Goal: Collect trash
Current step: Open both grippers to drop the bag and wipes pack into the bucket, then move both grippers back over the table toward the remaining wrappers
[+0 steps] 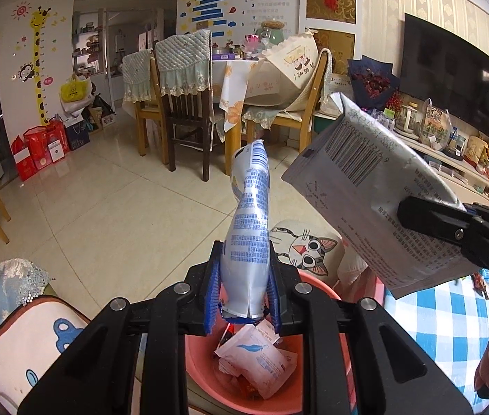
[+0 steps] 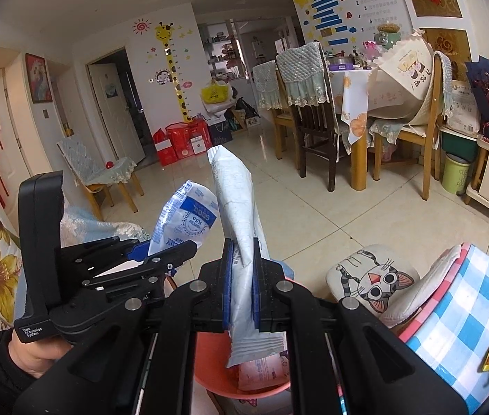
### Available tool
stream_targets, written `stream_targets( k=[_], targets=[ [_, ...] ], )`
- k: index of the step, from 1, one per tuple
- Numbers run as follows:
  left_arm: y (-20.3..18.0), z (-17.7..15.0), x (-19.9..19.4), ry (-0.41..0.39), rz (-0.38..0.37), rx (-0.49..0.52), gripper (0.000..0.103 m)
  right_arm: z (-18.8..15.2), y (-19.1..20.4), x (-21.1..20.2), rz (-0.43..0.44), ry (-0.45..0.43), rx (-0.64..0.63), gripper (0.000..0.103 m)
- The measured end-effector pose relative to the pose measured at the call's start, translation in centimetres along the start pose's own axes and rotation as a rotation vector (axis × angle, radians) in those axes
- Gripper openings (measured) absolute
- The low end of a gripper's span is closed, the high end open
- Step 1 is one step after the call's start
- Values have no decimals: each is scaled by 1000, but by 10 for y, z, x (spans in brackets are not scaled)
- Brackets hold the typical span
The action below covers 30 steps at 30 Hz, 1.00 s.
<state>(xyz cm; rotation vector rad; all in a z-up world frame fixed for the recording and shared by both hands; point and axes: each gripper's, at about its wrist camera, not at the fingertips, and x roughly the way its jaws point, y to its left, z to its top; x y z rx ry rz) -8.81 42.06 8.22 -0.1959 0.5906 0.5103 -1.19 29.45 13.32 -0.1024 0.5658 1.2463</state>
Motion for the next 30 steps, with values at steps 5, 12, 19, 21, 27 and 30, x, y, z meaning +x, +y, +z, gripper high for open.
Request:
stream_targets(
  k=[5, 12, 19, 21, 27, 30],
  targets=[
    [4, 1, 4, 1, 10, -10, 24, -1, 1, 6, 6, 4, -3, 10],
    [7, -15, 36, 80, -11, -21, 25, -6, -3, 27, 14, 46, 14, 11],
    [12, -26, 52, 114, 20, -28, 39, -19, -8, 44, 5, 76, 22, 47],
    [15, -26, 52, 112, 28, -34, 39, -23, -10, 44, 2, 72, 27, 52],
    [15, -22, 47, 89, 28, -52, 56, -32, -23, 22, -51, 36, 37, 75],
    [3, -21, 44, 73, 14, -55, 66, -43, -38, -5, -104, 14, 56, 82]
  ],
)
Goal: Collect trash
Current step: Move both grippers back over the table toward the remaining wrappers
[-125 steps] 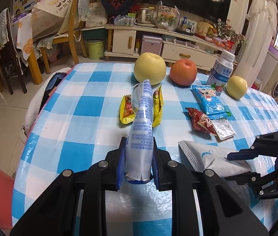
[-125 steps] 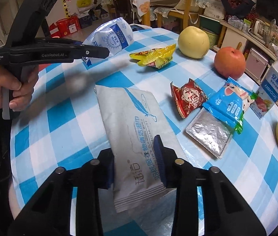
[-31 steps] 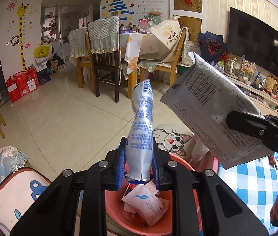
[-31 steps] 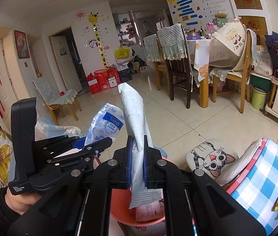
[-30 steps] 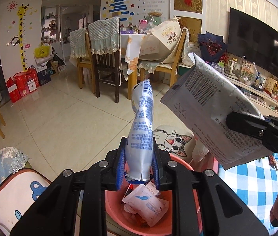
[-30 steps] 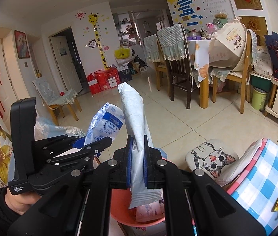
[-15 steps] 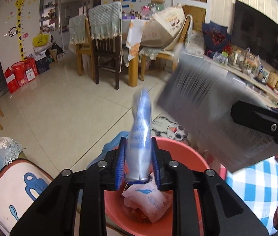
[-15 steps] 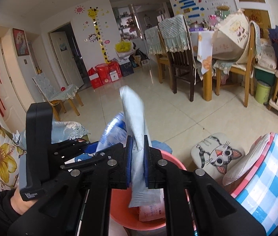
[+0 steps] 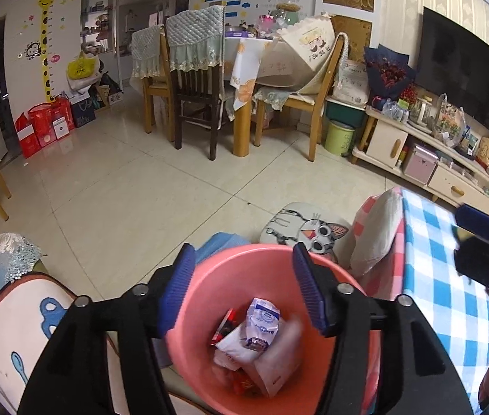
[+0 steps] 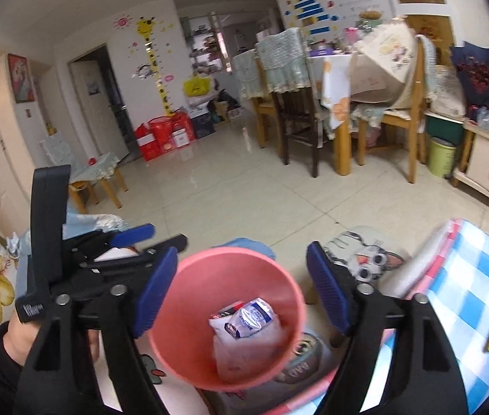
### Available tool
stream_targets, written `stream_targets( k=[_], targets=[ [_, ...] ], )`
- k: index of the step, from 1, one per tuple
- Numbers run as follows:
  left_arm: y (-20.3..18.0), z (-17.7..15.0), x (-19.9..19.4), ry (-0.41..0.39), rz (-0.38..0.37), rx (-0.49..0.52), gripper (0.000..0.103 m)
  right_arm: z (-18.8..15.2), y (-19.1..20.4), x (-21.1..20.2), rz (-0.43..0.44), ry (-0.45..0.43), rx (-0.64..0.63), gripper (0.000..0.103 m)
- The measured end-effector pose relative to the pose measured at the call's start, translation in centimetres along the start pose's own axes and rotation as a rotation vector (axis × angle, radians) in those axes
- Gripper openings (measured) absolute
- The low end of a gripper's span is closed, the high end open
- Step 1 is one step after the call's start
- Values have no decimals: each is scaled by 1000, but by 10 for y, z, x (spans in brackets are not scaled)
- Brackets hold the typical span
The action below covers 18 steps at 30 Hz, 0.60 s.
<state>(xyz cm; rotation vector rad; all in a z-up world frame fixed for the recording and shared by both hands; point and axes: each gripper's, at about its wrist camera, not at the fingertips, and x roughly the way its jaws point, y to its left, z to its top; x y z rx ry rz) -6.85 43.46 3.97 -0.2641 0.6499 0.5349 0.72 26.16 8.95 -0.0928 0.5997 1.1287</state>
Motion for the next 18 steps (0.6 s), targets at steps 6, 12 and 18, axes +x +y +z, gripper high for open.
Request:
stream_targets(
  k=[6, 12, 18],
  targets=[
    [-63, -5, 0, -8, -87, 77, 70, -33, -56, -64, -168, -35, 64, 86],
    [-148, -25, 4, 16, -194, 186, 78, -94, -122, -126, -349, -34, 142, 88],
    [-244, -47, 25, 65, -315, 268, 78, -152, -195, -180, -489, -18, 267, 88]
  ],
)
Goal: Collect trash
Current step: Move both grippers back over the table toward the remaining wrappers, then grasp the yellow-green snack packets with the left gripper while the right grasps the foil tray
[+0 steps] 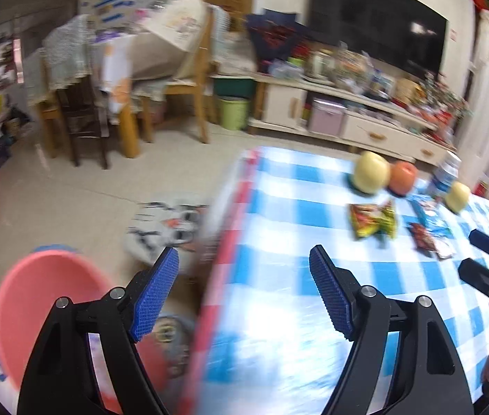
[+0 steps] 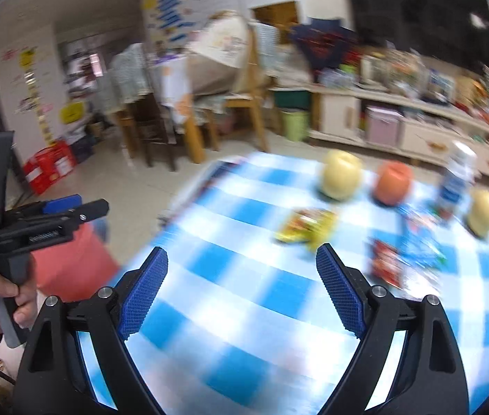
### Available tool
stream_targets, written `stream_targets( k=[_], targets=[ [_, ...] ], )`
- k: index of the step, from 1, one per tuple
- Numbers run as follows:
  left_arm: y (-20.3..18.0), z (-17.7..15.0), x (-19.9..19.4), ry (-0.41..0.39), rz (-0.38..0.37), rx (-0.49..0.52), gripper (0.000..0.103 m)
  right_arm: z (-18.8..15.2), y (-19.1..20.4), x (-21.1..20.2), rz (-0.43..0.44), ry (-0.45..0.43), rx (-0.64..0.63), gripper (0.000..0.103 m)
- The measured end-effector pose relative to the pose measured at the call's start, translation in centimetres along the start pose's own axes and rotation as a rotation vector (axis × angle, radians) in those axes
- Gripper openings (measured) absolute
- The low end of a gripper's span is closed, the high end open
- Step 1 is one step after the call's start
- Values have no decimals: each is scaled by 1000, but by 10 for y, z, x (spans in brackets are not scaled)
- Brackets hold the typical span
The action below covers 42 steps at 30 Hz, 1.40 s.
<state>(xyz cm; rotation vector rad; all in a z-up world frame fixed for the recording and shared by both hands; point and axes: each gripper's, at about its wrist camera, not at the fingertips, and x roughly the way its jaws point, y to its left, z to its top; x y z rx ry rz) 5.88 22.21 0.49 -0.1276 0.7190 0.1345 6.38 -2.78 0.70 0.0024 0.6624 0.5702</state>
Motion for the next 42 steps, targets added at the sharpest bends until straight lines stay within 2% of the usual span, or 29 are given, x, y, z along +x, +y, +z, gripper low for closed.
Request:
stream_targets(
  k=[4, 9, 17, 23, 31, 32, 33, 35, 37, 42],
  targets=[
    [-56, 6, 37, 25, -82, 40, 78, -10, -50, -4, -58, 4, 27, 88],
    [-118, 13, 87, 51, -116, 96, 79, -18, -91, 4, -84, 34, 30, 88],
    [-185, 26, 150, 91, -131, 144, 80, -24, -129, 23, -79, 65, 3, 88],
    [-208, 27, 178, 114, -103, 193, 81, -25, -147, 32, -59, 75, 2, 88],
    [-195, 24, 197, 158, -93, 146, 81, -34, -158, 43, -34, 104, 35, 88],
    [-195, 24, 197, 158, -88, 148, 78, -35, -159, 44, -33, 110, 39, 88],
    [-196, 24, 199, 165, -76, 156, 63, -34, -160, 45, -31, 113, 42, 88],
    [-198, 23, 198, 164, -74, 168, 58, -33, -160, 45, -27, 111, 37, 88],
    [-200, 21, 195, 149, -51, 190, 48, -32, -160, 47, -22, 113, 26, 88],
    [-196, 16, 181, 132, -66, 197, 41, -27, -157, 56, -22, 133, 17, 88]
  ],
)
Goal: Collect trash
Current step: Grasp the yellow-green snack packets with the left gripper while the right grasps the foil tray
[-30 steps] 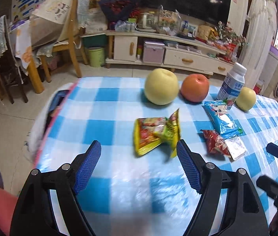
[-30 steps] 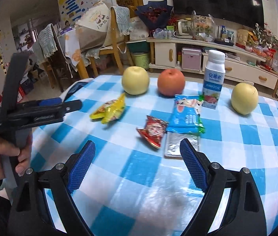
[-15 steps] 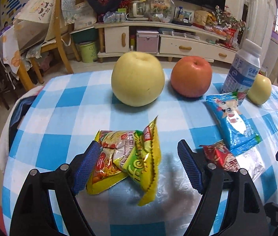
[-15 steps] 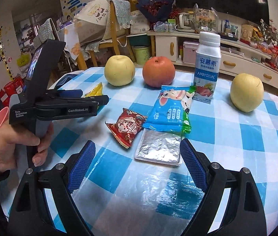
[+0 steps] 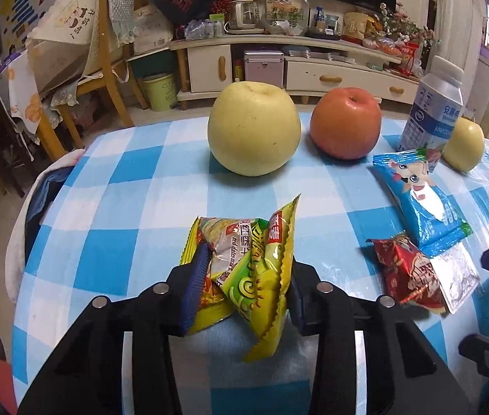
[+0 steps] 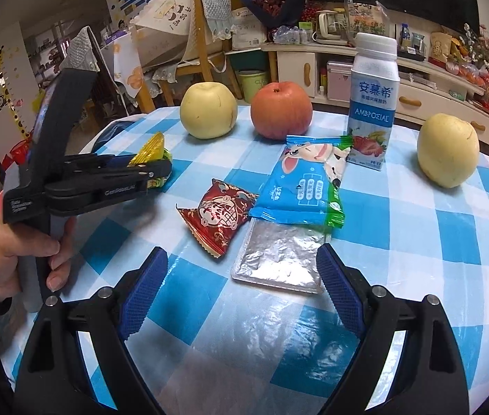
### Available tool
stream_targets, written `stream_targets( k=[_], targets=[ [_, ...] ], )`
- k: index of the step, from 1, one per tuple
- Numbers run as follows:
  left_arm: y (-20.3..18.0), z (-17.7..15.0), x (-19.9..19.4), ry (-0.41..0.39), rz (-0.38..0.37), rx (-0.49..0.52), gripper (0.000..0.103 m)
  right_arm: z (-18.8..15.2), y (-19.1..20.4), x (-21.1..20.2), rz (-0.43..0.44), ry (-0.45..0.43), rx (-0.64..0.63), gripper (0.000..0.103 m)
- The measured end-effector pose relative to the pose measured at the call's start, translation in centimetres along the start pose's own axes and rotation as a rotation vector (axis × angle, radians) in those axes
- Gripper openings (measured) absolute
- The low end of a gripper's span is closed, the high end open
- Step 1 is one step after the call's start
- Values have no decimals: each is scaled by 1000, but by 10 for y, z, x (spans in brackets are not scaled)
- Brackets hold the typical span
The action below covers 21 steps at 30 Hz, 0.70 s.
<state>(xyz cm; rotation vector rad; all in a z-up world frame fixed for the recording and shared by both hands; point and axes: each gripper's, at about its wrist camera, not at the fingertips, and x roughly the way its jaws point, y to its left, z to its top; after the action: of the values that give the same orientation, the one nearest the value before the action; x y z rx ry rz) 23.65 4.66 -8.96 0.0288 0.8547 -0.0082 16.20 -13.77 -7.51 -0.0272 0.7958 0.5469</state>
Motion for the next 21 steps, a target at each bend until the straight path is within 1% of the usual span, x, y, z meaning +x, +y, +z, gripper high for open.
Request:
stream_targets(
  k=[4, 9, 11, 14, 21],
  targets=[
    [3, -7, -8, -10, 7, 8, 40, 3, -1, 6, -22, 13, 11, 88],
    [10, -11, -14, -13, -6, -18, 39, 3, -13, 8, -61, 18, 62, 88],
    [12, -12, -15, -15, -3, -22, 39, 3, -22, 10, -80, 40, 96, 88],
    [13, -14, -16, -16, -5, -22, 39, 4, -30, 18, -100, 82, 112, 88],
    [13, -13, -20, -18, -28, -24, 39, 14, -15, 36, -209, 146, 12, 87]
  ],
)
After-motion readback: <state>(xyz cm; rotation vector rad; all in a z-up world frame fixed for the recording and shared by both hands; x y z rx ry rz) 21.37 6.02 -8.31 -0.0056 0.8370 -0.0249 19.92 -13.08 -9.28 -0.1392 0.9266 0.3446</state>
